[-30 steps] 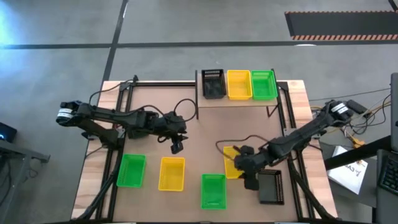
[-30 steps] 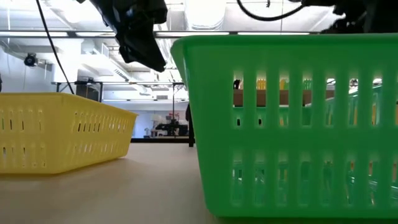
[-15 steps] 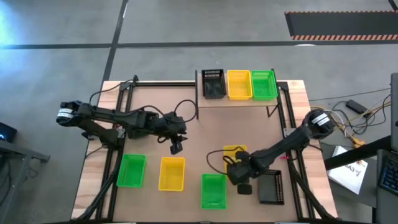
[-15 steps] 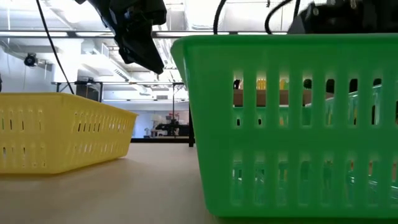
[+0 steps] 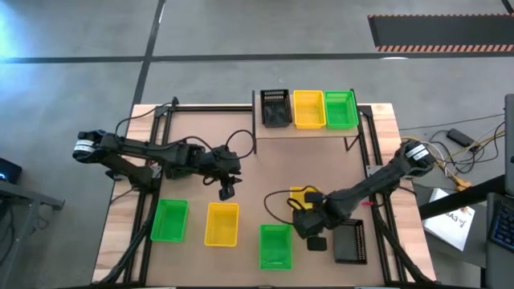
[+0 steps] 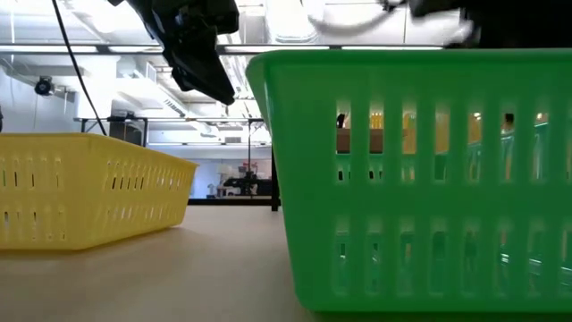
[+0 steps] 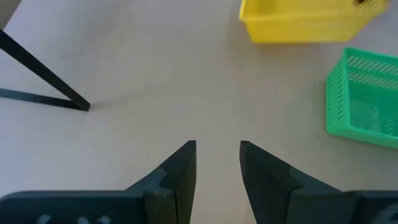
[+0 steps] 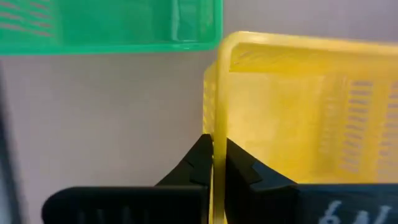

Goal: Stack baskets on shelf by color
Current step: Stack the right yellow bin on top of the yellow bin on the shelf

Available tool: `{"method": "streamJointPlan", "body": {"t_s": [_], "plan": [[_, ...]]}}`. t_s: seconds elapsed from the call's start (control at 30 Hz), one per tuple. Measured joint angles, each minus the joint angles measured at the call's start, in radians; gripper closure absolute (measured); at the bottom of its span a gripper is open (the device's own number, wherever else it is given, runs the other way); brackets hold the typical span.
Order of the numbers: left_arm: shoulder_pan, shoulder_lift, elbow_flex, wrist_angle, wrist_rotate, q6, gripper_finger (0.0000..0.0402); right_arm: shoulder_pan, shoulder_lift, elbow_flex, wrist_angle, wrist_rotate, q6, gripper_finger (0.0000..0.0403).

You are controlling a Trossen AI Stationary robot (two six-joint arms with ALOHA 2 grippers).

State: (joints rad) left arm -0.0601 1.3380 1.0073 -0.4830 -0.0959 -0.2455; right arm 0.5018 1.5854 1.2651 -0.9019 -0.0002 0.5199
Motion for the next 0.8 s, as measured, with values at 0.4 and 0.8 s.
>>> {"method": "streamJointPlan", "body": {"t_s": [0.4, 0.8], "plan": [[0.000, 0.000, 0.000, 0.017, 0.000, -0.009, 0.0295, -0.074, -0.253, 0.244, -0.209, 0.060, -0.067, 0.0394], [0.001, 0.000, 0.002, 0.081, 0.000, -0.011, 0.0295, -0.368, -0.243, 0.499, -0.468, 0.319, -0.502, 0.0394]]}}
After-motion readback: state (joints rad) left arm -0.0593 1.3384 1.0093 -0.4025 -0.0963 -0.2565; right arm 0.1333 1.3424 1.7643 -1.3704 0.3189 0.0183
